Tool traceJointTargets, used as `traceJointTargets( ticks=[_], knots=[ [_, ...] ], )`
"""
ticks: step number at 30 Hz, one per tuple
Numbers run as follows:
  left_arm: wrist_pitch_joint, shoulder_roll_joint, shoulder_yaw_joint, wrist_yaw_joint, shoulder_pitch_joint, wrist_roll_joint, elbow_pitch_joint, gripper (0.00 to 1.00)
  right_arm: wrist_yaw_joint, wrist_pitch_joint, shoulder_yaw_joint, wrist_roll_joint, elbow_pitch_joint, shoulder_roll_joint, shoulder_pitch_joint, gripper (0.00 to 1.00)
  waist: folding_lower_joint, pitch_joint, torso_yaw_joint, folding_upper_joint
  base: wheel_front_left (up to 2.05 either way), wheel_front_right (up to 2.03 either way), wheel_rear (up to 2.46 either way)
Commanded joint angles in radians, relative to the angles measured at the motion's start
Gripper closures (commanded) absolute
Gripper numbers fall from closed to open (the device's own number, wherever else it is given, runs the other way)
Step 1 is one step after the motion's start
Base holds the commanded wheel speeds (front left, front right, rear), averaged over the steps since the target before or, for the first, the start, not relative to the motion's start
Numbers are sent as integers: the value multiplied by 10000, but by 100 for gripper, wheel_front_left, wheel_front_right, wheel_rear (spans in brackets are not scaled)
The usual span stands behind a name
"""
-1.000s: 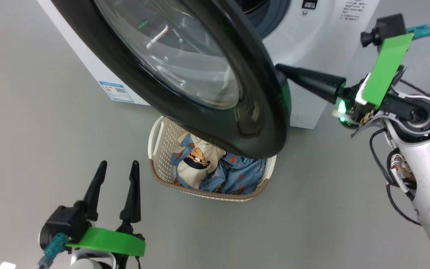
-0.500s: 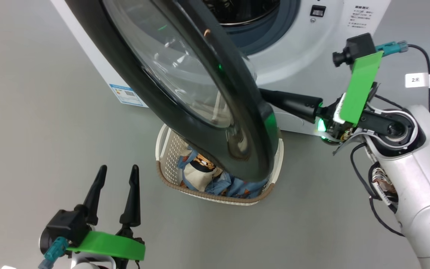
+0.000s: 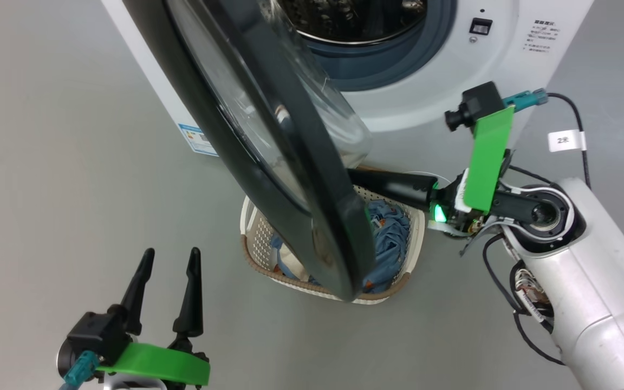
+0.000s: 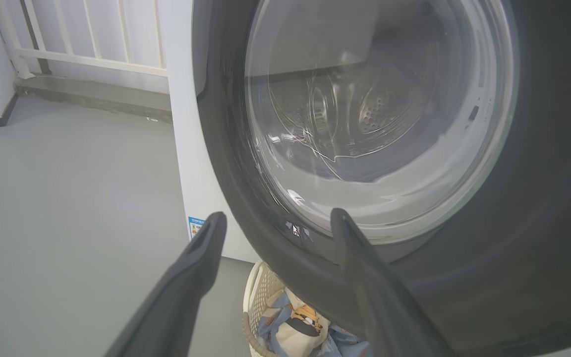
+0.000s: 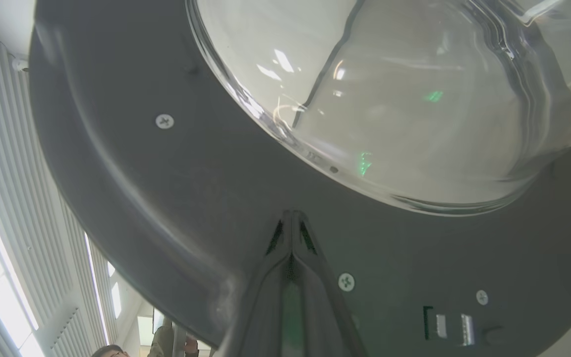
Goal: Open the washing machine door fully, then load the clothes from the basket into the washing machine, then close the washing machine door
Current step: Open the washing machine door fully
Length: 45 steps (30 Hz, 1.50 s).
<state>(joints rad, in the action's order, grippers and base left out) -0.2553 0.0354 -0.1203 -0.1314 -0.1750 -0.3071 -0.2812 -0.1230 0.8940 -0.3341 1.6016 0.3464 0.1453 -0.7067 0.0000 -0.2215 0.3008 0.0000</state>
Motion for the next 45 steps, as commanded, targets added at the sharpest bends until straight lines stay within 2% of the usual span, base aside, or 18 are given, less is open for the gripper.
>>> traceJointTargets(
  ticks=[1, 19, 33, 35, 40, 41, 42, 43, 45],
  knots=[
    [-65, 148, 364, 7, 75, -49, 277, 0, -77, 172, -266, -87, -359, -366, 180, 100, 0, 50, 80, 0, 0, 0, 0],
    [-65, 148, 334, 7, 234, -73, 255, 0, -77, 400, -889, 92, -595, -855, 611, 100, 0, 233, 684, 0, 0, 0, 0],
    [-65, 148, 383, 7, 322, 67, 220, 0, -77, -59, -718, -44, -661, -909, 791, 100, 0, 445, 517, 0, 0, 0, 0],
    [-65, 148, 396, 7, 318, 117, 211, 0, -77, -169, -630, -142, -678, -853, 857, 90, 0, 493, 410, 0, 0, 0, 0],
    [-65, 216, 453, 7, 346, 158, 154, 0, -77, -456, -456, -334, -742, -670, 1105, 52, 0, 694, 118, 0, 0, 0, 0],
    [-65, 240, 471, 7, 372, 155, 147, 0, -77, -536, -415, -359, -757, -646, 1164, 34, 0, 750, 56, 0, 0, 0, 0],
    [-65, 262, 490, 7, 400, 149, 142, 0, -77, -613, -380, -381, -776, -625, 1222, 9, 0, 806, -2, 0, 0, 0, 0],
    [-65, 284, 514, 7, 432, 140, 135, 0, -77, -670, -346, -378, -799, -609, 1285, 0, 0, 860, -61, 0, 0, 0, 0],
    [-65, 341, 561, 7, 510, 116, 122, 0, -77, -807, -268, -394, -844, -563, 1414, 0, 0, 987, -190, 0, 0, 0, 0]
  ],
)
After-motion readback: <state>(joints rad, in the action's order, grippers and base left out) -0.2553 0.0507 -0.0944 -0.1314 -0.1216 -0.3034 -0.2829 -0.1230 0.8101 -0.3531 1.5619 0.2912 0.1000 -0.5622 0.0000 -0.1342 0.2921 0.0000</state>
